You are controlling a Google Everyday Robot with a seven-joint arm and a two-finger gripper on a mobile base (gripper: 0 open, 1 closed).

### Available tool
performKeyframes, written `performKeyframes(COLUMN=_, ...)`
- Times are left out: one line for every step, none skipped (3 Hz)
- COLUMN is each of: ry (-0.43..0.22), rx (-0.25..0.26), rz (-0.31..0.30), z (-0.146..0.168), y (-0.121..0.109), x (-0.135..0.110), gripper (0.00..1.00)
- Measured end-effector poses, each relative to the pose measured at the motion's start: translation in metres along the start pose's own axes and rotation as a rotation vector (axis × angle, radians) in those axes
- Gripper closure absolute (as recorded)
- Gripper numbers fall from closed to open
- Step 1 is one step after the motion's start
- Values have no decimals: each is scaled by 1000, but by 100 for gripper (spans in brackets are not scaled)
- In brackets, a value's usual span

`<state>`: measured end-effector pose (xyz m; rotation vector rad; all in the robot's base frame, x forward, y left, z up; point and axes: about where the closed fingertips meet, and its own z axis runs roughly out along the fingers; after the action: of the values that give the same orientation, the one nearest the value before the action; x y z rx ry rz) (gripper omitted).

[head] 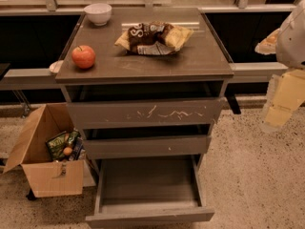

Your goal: Close bottom drawer

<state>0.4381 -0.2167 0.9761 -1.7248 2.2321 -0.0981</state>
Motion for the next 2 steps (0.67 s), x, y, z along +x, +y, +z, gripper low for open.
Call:
performKeyframes(ry=0, rx=0, rz=0, z=0, y=0, x=0, gripper=0)
performKeyframes(ry=-24, rx=-64, rz=-30, z=35, y=12, x=2, gripper=0)
